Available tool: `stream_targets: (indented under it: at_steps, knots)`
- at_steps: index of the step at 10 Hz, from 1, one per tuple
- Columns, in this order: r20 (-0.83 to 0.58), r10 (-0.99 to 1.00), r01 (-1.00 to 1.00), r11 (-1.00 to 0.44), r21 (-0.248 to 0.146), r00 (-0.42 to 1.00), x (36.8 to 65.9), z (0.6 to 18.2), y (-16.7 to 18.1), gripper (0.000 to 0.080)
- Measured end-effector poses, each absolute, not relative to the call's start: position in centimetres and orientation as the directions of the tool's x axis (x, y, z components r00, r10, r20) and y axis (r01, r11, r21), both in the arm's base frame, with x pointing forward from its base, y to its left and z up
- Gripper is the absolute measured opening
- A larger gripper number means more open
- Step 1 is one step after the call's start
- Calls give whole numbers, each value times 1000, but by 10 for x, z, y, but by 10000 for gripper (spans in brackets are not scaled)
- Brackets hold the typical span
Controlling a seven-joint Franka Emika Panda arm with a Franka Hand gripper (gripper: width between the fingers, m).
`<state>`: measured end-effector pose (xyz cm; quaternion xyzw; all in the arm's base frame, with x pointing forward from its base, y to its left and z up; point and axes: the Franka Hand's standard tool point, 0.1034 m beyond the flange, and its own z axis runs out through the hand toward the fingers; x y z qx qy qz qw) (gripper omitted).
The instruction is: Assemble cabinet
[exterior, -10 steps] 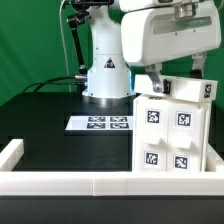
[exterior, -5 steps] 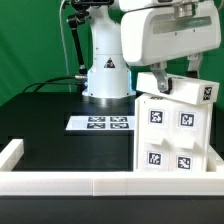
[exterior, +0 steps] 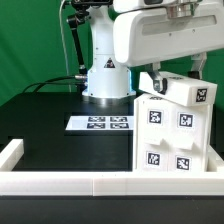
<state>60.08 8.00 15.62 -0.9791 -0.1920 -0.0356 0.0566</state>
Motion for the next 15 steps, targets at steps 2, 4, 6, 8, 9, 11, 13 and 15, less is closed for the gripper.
stream_targets:
  at_steps: [2,4,6,8,9,11,13,15]
  knots:
    - [80,262,269,-957,-107,962,601,156,80,563]
    - [68,154,161,-980,-115,986,601,156,79,563]
    - [53,36,43,-992,-122,998,601,156,79,563]
    - [37,-131,-126,-984,-129,991,602,156,78,563]
    - [28,-200,-195,-972,-131,979,602,156,78,563]
    - [10,-325,-321,-937,-135,946,602,156,77,563]
    - [-9,-453,-450,-883,-135,891,602,156,76,563]
    - [-21,-533,-531,-837,-134,846,602,156,76,563]
